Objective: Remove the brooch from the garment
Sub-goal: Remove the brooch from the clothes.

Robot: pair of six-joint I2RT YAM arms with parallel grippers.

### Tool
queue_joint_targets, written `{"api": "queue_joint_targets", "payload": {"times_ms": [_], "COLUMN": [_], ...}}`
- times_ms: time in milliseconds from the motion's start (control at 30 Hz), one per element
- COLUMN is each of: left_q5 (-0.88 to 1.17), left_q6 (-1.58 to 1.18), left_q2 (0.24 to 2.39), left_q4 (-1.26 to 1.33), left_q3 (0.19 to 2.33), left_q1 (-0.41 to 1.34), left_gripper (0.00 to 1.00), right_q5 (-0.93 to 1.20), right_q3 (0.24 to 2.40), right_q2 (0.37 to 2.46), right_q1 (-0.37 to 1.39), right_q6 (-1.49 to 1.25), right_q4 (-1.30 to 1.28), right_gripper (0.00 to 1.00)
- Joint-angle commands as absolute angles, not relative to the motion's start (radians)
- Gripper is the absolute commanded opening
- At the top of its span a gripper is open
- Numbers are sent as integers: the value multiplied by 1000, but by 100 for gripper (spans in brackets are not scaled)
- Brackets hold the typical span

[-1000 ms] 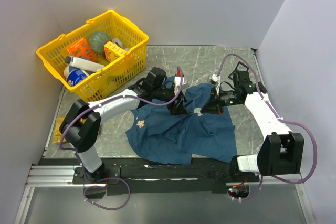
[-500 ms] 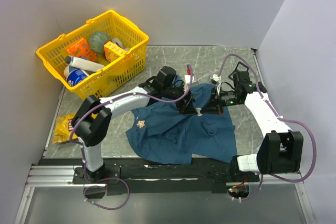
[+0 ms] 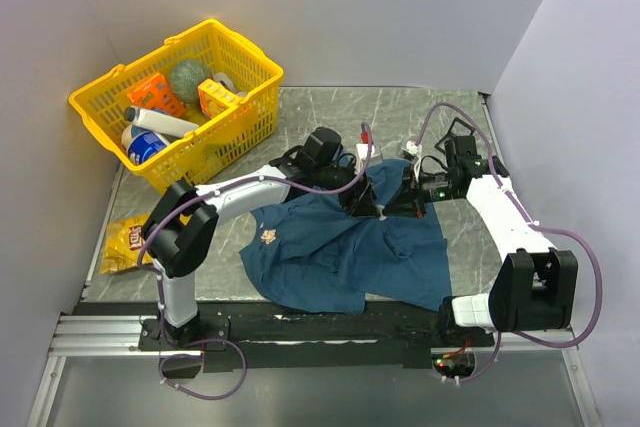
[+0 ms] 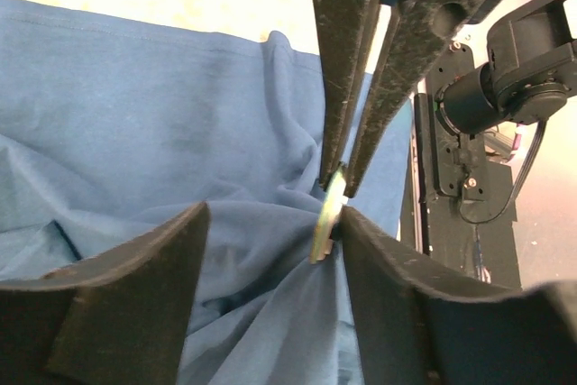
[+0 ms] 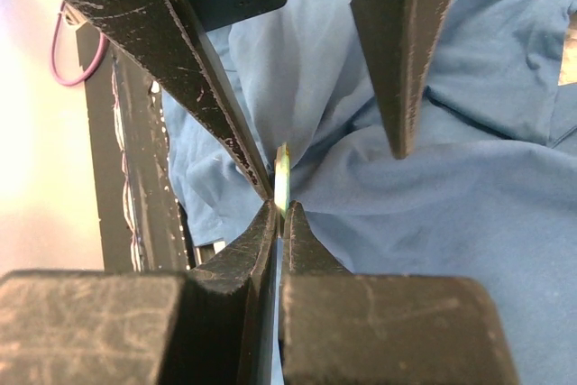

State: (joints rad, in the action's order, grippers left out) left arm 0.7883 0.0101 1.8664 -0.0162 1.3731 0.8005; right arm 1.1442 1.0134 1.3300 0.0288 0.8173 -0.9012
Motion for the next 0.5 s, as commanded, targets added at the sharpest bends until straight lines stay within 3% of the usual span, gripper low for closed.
{"api": "queue_joint_targets", "payload": {"times_ms": [0,167,467], "left_q5": [735,698,611], "left_q6": [8,20,38], "left_q2": [1873,1870,1864], "left_q4": [2,3,2], "left_q3": [1394,1385,1368], "left_q1": [813,824,830], "left_gripper": [62,51,46], "right_q5": [1189,1186,1186], "right_q3": [1017,1014,1012], "right_q2": [1298,1293,1293], "right_q1": [26,25,25], "right_q6": [818,811,815], "right_q4": [-899,-893,-893], "right_gripper": [0,0,0]}}
